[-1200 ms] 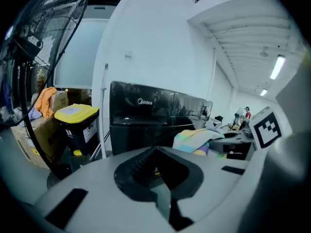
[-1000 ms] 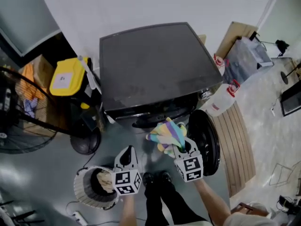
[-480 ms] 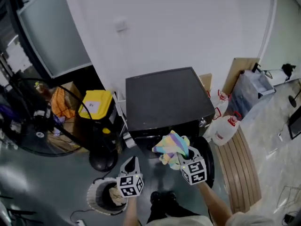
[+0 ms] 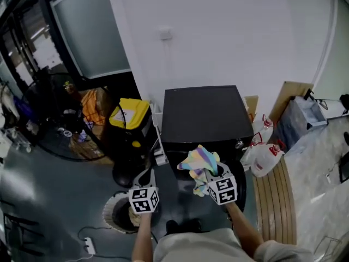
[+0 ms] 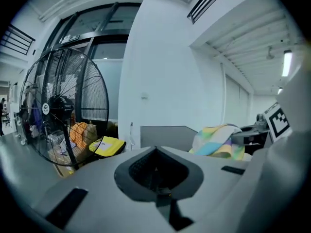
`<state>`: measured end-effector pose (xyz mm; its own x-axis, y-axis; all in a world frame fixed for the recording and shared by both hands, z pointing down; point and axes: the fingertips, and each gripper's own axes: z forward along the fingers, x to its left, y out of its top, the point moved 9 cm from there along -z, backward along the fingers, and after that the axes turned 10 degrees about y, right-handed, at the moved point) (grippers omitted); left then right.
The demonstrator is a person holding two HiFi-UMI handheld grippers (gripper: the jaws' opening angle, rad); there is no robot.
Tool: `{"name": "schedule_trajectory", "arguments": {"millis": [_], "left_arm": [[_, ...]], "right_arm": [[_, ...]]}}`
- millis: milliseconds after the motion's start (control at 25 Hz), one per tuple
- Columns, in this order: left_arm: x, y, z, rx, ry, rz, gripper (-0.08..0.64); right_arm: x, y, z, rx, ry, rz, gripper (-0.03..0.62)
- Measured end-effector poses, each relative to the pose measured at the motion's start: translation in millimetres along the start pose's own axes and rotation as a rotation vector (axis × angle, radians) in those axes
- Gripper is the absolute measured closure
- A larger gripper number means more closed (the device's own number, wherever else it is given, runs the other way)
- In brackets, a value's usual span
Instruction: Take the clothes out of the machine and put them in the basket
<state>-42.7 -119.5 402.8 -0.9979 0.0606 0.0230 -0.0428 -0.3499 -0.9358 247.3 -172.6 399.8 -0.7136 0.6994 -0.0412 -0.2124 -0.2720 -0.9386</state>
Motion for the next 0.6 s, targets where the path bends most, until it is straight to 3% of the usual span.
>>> {"name": "schedule_trajectory", "arguments": {"millis": [320,600], "left_arm": [[45,-10,-25,-0.006,0.112,-0.064,0.543],[122,-19,-75,-0.022,0.265,-0.125,0.543]], "right_arm": [[37,13,31,0.022,0.117,-0.067,0.506],[110,48,88,0.001,0.281,-0.15,0.506]]}}
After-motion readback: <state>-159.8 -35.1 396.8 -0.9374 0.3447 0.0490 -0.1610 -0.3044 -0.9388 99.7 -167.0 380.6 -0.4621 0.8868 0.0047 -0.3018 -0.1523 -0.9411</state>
